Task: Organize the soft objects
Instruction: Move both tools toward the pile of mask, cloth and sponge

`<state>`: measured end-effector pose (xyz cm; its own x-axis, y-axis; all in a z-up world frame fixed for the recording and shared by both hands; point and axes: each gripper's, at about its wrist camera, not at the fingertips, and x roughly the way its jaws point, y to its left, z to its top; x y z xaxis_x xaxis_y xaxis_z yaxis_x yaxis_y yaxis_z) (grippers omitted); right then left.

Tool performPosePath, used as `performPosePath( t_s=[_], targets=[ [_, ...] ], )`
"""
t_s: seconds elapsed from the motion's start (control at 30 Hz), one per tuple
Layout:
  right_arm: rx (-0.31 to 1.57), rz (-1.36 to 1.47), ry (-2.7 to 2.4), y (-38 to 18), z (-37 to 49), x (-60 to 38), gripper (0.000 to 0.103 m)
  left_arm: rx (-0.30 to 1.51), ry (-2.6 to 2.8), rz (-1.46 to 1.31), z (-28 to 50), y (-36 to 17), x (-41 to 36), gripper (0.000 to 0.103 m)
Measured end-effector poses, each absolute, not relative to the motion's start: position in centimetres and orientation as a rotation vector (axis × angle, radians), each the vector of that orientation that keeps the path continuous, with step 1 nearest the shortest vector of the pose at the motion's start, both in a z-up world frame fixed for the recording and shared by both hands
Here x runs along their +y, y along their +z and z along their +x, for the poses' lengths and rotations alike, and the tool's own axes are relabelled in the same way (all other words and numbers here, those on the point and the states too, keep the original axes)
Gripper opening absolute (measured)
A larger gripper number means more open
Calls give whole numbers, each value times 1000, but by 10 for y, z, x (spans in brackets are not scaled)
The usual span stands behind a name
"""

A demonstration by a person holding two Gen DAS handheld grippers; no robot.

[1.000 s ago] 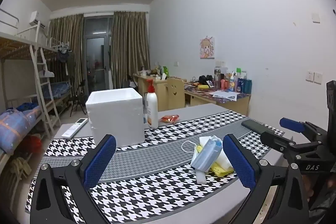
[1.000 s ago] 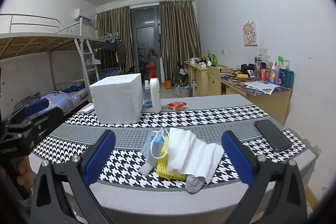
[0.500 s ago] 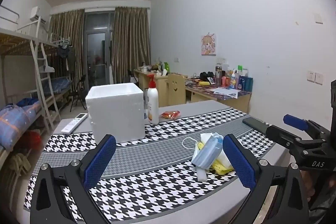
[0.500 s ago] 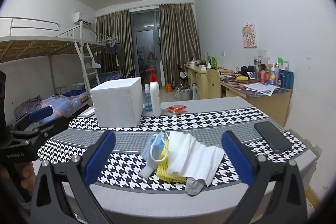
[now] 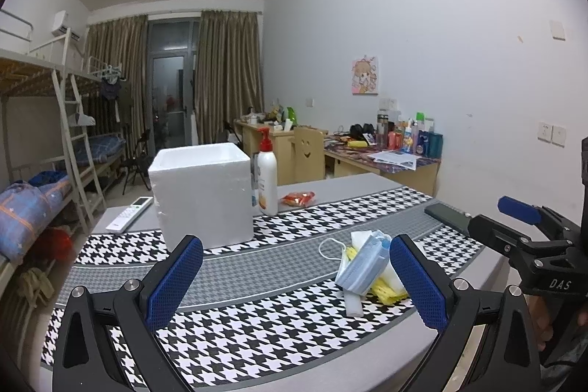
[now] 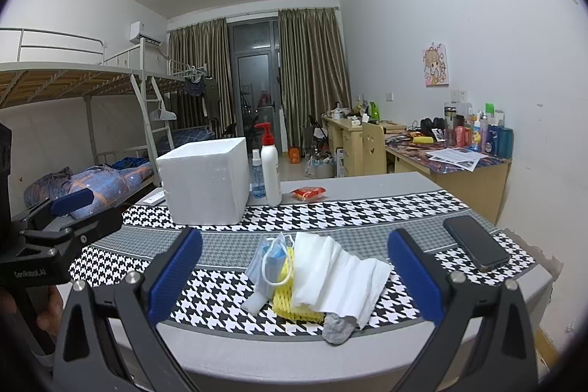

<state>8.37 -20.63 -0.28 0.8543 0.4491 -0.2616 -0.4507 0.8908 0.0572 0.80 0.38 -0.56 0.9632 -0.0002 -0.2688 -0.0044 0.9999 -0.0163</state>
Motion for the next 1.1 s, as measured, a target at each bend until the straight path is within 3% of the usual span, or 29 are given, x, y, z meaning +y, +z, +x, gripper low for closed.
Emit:
performPosePath(
  t_s=[1.1],
  targets=[
    [292,1,449,-5,96,-211,102,329,-22,-25,34,-10,0,102]
  ],
)
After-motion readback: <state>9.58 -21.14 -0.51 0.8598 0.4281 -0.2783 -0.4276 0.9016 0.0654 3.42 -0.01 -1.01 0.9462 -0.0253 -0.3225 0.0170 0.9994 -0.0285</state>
